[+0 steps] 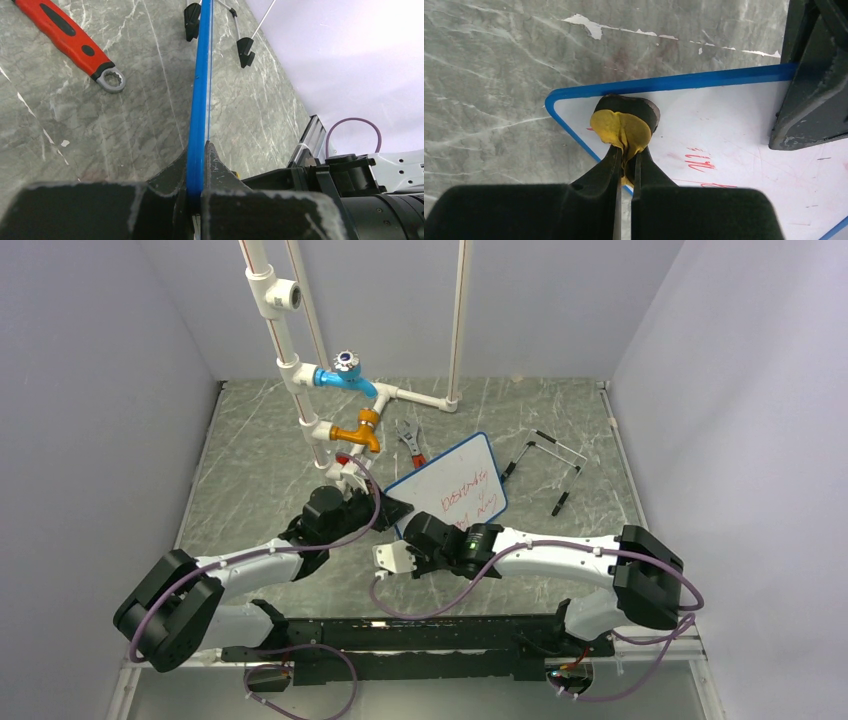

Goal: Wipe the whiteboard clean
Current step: Erase the whiteboard at the center of the board.

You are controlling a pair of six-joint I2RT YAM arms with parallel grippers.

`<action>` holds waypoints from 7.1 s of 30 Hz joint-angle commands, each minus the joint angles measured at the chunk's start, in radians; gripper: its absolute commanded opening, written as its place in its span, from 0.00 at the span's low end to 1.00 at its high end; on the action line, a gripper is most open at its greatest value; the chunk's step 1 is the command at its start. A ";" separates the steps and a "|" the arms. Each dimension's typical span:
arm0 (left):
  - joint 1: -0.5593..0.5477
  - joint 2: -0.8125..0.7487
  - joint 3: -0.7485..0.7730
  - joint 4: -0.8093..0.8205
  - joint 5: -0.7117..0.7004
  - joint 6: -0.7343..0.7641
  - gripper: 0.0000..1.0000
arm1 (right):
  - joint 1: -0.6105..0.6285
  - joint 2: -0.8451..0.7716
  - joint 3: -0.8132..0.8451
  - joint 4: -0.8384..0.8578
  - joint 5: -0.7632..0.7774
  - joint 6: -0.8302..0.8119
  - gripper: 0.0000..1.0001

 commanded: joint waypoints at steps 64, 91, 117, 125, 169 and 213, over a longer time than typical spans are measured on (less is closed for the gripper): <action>0.015 0.098 0.037 -0.041 0.237 -0.032 0.00 | 0.004 -0.026 0.021 0.241 0.249 0.099 0.00; 0.062 0.033 0.044 -0.119 0.255 0.005 0.00 | 0.086 0.034 -0.049 0.011 0.068 -0.055 0.00; 0.093 0.014 0.031 -0.119 0.282 0.014 0.00 | -0.082 0.011 -0.006 0.054 0.175 0.025 0.00; 0.093 0.020 0.013 -0.073 0.281 -0.010 0.00 | -0.108 -0.028 0.042 0.107 0.099 0.134 0.00; 0.085 0.027 -0.009 0.049 0.310 -0.020 0.00 | -0.127 -0.019 0.041 -0.061 -0.227 0.071 0.00; 0.085 -0.029 -0.078 0.134 0.307 -0.052 0.00 | -0.240 -0.054 0.017 -0.043 -0.349 0.098 0.00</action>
